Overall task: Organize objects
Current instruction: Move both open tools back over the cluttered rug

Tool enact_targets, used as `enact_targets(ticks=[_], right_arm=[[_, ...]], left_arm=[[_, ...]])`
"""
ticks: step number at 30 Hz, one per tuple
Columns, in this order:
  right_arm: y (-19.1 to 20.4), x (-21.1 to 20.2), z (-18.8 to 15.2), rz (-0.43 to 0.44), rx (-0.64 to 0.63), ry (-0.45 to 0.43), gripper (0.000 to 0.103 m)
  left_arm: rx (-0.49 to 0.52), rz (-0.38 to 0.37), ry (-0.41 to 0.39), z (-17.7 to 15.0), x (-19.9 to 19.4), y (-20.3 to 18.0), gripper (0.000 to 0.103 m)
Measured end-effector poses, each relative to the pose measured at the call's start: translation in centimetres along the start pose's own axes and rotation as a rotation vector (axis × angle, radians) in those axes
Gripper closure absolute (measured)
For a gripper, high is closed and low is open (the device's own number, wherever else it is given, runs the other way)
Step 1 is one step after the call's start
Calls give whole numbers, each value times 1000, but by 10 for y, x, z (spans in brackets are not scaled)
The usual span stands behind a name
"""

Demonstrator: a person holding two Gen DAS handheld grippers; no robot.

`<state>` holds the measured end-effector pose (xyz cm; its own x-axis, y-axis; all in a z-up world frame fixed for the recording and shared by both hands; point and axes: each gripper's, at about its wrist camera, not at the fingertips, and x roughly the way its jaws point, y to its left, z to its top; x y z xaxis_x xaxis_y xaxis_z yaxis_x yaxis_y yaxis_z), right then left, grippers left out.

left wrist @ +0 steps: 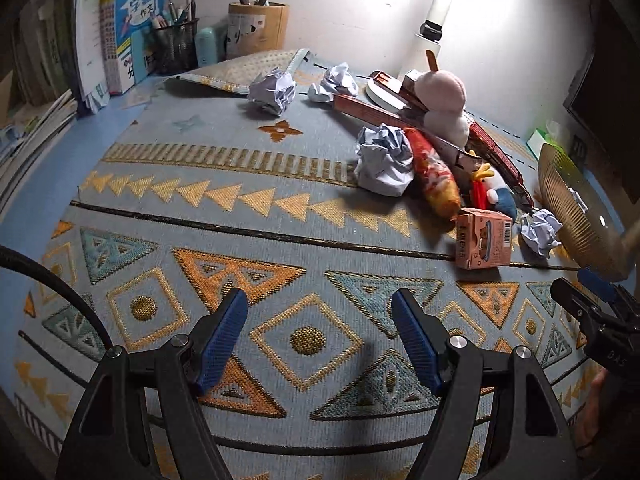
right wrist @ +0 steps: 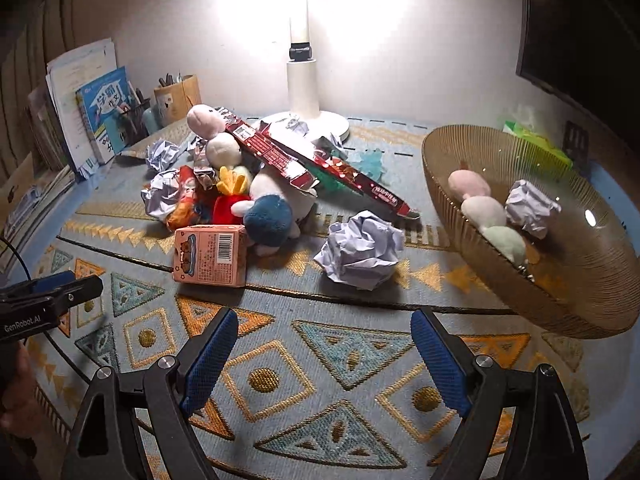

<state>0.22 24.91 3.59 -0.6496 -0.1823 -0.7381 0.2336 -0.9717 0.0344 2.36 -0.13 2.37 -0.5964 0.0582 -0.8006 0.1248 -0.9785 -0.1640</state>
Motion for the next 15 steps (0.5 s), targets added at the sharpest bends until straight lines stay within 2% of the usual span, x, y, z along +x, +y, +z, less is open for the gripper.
enact_targets(ticks=[6,9,12,15], right_arm=[[-7,16,-3,7,14,45,16],[-7,23,-2,-2,10,70,16],[-8,28,-2,-1,11,95,16],[-9,27,-2,2,17,96,16]], left_arm=[[24,16,-17,-4,7,1,29],[38,8,-21,-4,8,0,23],[29,-29,-22,-2,8,3,22],[50,-114,-29,7,8,-2,22]])
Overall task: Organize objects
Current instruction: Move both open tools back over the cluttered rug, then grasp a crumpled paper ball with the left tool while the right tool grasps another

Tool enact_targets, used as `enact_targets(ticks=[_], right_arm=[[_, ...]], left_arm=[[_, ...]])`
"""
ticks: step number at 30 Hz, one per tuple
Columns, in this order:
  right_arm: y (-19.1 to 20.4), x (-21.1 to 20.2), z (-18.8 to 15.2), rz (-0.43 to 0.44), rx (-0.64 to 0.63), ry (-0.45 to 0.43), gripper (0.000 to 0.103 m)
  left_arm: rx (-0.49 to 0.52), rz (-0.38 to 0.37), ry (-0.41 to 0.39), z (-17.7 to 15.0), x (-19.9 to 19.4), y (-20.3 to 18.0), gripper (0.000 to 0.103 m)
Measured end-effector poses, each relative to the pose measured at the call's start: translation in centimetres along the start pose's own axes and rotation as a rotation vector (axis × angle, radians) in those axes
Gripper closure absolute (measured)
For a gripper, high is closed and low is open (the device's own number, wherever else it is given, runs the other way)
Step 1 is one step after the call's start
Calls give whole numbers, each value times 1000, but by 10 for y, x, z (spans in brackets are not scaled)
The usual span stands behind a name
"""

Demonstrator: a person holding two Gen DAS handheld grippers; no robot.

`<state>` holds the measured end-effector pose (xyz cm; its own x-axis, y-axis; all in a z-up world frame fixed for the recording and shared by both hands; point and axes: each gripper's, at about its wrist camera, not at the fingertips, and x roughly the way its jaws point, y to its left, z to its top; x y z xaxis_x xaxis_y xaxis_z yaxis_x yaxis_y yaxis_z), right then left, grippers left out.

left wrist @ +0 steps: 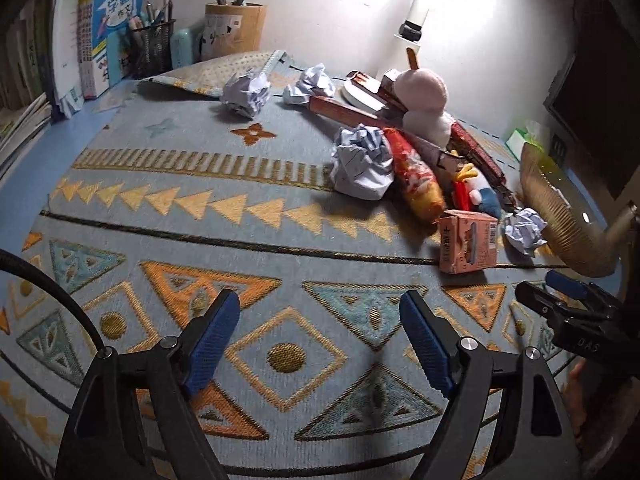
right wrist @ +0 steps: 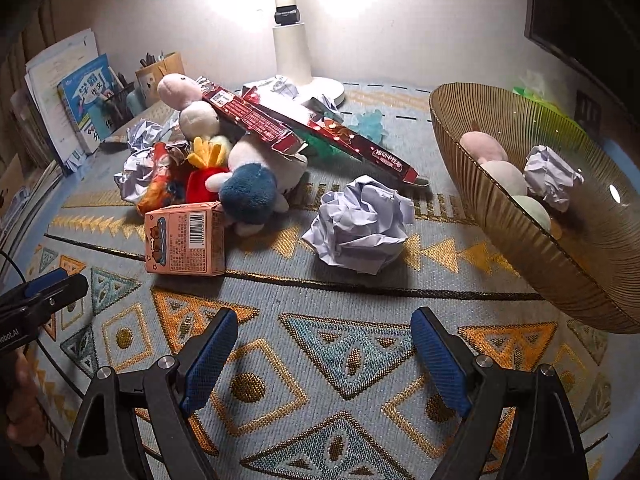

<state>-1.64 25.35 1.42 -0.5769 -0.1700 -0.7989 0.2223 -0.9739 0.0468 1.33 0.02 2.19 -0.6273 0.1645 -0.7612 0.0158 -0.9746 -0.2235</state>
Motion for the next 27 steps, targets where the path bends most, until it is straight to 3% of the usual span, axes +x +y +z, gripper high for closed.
enact_targets(ticks=[4,6,10,13,16,20,23,25,27], right_arm=[[1,0,-1,4,-5,6,16],[3,1,-1,5,-12,11,16],[6,2,-1,5,-28,13,16],[7,2,0,0,-30,9,16],[4,1,0,4,-17,11,16],[0,4,0,34,-2,33,16],[-6,2,1,37,33,23,16],[-12,-1,1,24,72,6,16],[-20,0,3,-18,119,2,16]], left_arm=[[124,69,-58,31,5,-17,22],[220,94,-37,48,18,-23,22],[393,-33,96,70,52,-32,22],[449,-17,106,80,72,-39,22],[444,-54,96,88,83,-39,29],[423,-146,86,86,82,-37,63],[423,-102,66,81,71,-36,63],[371,-71,53,78,58,-27,63],[298,-88,18,74,43,-11,63]])
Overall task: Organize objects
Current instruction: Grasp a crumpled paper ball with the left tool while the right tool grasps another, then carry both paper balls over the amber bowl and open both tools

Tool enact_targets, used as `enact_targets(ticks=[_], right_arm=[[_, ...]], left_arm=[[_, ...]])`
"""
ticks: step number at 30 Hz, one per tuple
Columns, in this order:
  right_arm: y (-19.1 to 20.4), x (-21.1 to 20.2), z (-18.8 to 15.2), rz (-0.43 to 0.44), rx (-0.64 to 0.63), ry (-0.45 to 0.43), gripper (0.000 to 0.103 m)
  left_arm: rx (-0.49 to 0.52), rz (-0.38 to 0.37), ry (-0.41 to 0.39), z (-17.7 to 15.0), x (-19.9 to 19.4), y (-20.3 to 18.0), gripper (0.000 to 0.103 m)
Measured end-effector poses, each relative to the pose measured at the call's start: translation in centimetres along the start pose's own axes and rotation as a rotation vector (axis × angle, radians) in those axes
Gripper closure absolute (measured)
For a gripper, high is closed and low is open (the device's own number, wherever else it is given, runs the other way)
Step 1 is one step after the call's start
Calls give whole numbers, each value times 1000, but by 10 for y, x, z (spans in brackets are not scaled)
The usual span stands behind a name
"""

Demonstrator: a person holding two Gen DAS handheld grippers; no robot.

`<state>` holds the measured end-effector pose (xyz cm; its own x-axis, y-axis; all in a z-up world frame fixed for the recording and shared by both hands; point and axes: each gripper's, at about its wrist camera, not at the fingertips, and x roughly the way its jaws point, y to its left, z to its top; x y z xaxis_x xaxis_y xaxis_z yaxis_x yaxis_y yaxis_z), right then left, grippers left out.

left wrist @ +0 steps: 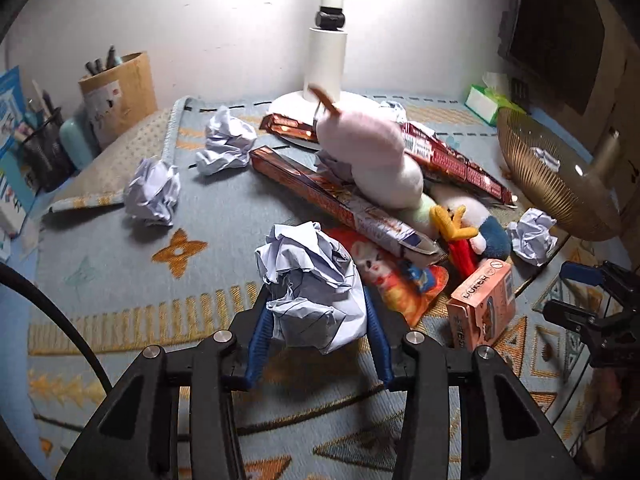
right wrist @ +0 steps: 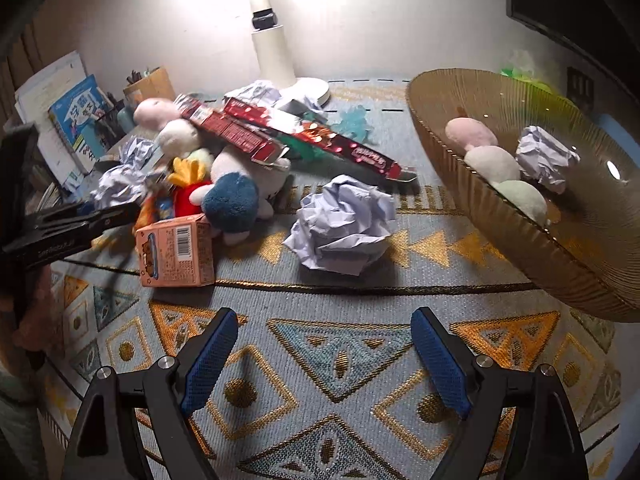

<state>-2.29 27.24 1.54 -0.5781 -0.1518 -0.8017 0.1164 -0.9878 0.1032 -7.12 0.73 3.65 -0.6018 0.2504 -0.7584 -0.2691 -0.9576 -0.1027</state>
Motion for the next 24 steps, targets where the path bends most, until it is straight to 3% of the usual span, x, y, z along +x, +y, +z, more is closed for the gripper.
enact_targets(ticks=[3,8,9,13,17,24], right_arm=[[-3,7,9,-23,19,24,16],[9,23,28,-57,8,27,16],[11,27,31,-69,8,35,18],[19,22,30,-62,-19,-14,46],[23,6,25,-62,-24,-95,47],[21,-18,4,-88,-15,-124,48]], left_arm=[[-77,39,-50,-14,-17,10,63],[-173,-2,-56,-28,-15,27,63],[-181,5,-66,-28,-16,29,63],[-162,31,-142,-31,-25,23,63],[-131,59,-169,-31,-29,15,63],[-164,94,-146,-35,-28,18,63]])
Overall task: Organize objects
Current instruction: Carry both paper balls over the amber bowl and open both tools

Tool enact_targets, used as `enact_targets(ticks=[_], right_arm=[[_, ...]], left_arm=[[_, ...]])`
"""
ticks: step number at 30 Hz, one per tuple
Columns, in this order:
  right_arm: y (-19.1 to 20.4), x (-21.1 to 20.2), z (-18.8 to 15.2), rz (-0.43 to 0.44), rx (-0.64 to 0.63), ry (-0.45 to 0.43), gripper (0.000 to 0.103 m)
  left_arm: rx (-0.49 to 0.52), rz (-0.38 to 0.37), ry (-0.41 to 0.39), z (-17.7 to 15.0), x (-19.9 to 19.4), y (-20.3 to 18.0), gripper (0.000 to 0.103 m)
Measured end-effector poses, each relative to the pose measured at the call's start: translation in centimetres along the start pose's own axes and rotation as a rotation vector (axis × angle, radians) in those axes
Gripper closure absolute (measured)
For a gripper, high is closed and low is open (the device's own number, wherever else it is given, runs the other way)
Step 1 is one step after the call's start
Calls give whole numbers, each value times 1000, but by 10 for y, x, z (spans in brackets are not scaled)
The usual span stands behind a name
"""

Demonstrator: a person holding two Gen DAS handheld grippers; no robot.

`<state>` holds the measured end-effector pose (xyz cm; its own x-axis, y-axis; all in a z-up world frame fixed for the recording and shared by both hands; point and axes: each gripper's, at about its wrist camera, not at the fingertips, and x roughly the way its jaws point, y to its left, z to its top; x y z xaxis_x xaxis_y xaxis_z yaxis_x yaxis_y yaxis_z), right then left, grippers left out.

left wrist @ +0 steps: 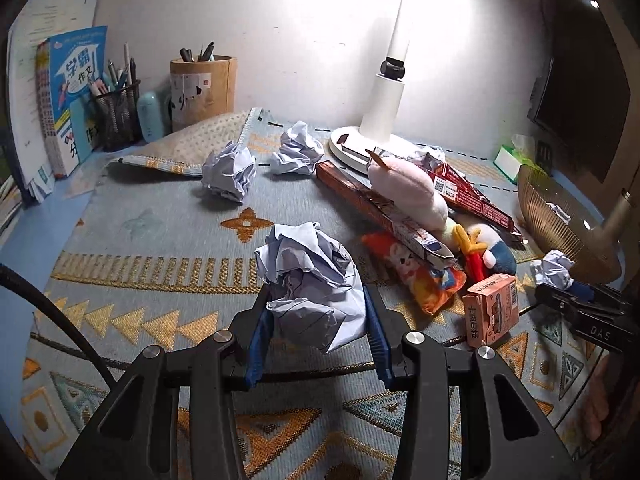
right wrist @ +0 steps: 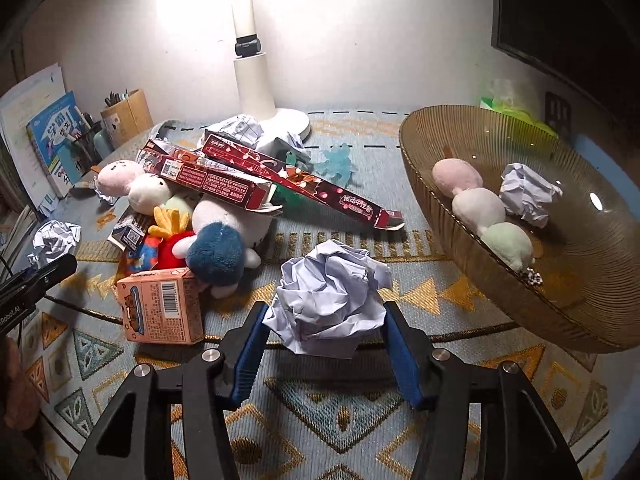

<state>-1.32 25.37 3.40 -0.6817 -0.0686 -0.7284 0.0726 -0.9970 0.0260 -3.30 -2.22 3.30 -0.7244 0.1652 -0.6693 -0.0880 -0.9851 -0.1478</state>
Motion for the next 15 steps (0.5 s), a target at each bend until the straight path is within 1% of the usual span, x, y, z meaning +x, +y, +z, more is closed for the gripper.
enact_targets(ticks=[2,4,7,8,9,12,13,15], right_arm=[[-5,-18,-12,-4,4,-40,47],[-7,-32,-25,-21,-7,-56,47],[-22,-42,-47,-22,-12,-11,47],[-30,-46,-52,-27,0,3,47],[-40,-51,-56,-35,21,7,47],[-77,-73,-52,-41,104,-18,47],[-89,-84,-47,-37,132,-42,47],[-109,-108,-33,-42,173,-106,47]], left_arm=[[5,27,3,-2,-1,-3,63],[32,45,8,-4,-3,-9,63],[85,49,52,-13,-7,-25,63],[107,46,46,-15,-14,-34,63],[121,27,30,-15,-22,-42,63],[116,-97,-13,-1,-46,-73,63],[124,-135,-27,6,-53,-86,63],[157,-186,-56,23,-63,-116,63]])
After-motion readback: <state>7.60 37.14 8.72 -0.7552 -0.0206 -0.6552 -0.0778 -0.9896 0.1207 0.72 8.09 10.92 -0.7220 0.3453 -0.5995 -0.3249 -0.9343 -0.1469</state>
